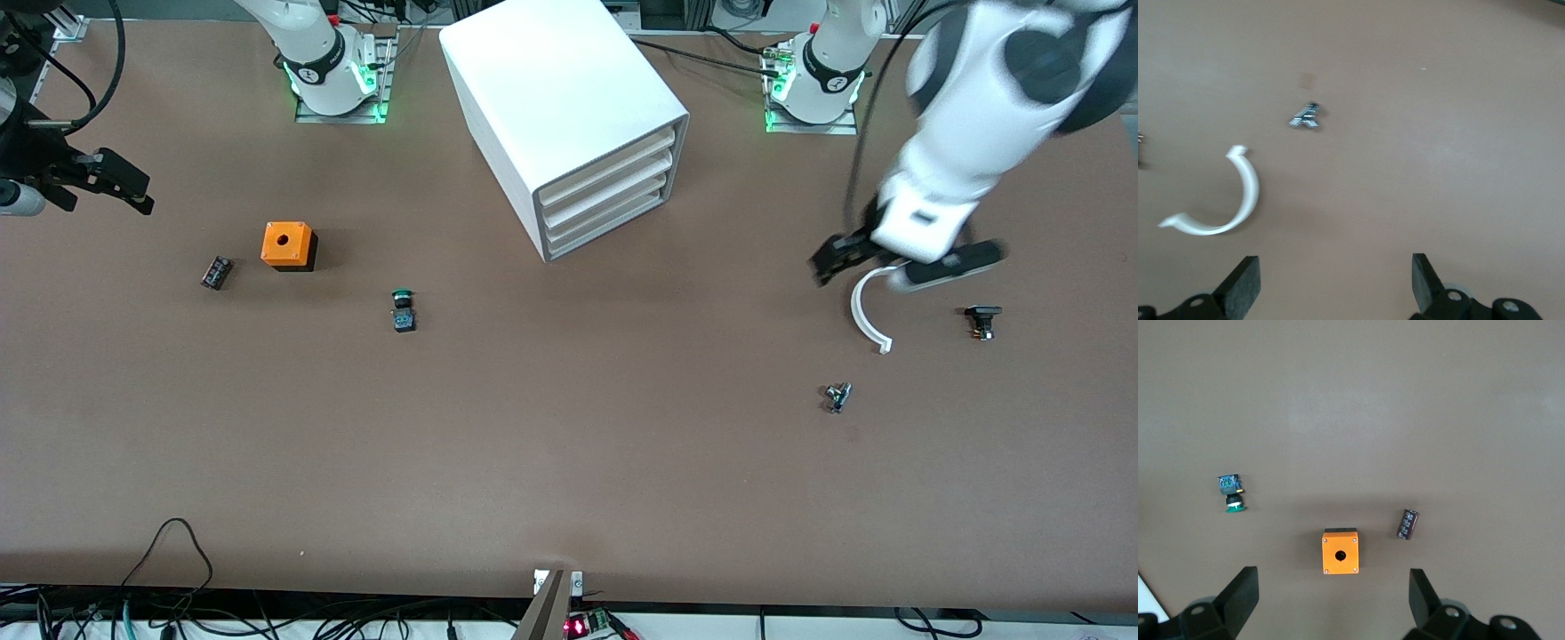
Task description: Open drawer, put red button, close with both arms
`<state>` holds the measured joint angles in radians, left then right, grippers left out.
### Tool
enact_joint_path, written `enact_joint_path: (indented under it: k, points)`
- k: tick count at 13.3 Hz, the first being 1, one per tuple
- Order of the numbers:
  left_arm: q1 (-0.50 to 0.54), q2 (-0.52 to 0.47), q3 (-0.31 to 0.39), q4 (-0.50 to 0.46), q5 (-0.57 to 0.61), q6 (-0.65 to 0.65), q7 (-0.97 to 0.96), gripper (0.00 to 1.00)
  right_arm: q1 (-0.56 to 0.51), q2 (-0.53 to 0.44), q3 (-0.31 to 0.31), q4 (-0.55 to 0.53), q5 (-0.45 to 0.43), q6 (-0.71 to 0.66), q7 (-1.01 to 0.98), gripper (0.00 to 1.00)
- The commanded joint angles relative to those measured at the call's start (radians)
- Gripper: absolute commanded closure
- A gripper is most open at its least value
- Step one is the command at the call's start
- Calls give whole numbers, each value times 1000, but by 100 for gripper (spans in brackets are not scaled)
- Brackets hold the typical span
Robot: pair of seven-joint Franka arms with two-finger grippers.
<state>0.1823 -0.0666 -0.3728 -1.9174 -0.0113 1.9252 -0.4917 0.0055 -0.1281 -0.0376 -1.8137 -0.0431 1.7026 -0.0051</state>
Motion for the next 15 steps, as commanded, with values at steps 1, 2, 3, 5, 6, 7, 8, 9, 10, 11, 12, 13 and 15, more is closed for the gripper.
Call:
enact_joint_path:
  k: [1,2,3,5,6,7,8,9,10,11,12,13,15]
  points:
    - [-17,-36,77,128,-9,-228,81,0,-1,-1,-1,54,11,-93,-13,0]
    - [-17,-36,101,176,-6,-288,79,0,-1,2,2,65,9,-98,-13,0]
    - [-20,-36,112,216,-6,-337,82,0,1,2,4,67,5,-97,-13,0]
    - [-27,-27,114,251,-4,-356,84,0,1,1,4,67,5,-92,-13,0]
    - [-27,-21,111,244,-6,-348,82,0,1,-1,4,67,5,-96,-13,0]
    - [-27,-21,106,242,-6,-347,82,0,1,-2,4,67,6,-101,-12,0]
    - [-27,-19,104,242,-6,-344,84,0,1,-2,4,67,6,-101,-12,0]
    - [-27,-15,103,247,-3,-344,84,0,-1,-2,4,65,5,-101,-10,0]
    - [-27,-1,100,253,1,-344,87,0,1,-2,4,67,6,-101,-9,0]
    - [-26,4,97,255,4,-344,94,0,1,-2,4,65,6,-100,-6,0]
    - [-21,7,98,258,19,-336,163,0,1,-2,2,65,6,-100,-3,0]
    - [-15,16,101,268,20,-331,250,0,1,-2,4,65,6,-97,-1,0]
    - [-15,28,109,287,20,-334,282,0,1,-2,4,63,6,-92,-1,0]
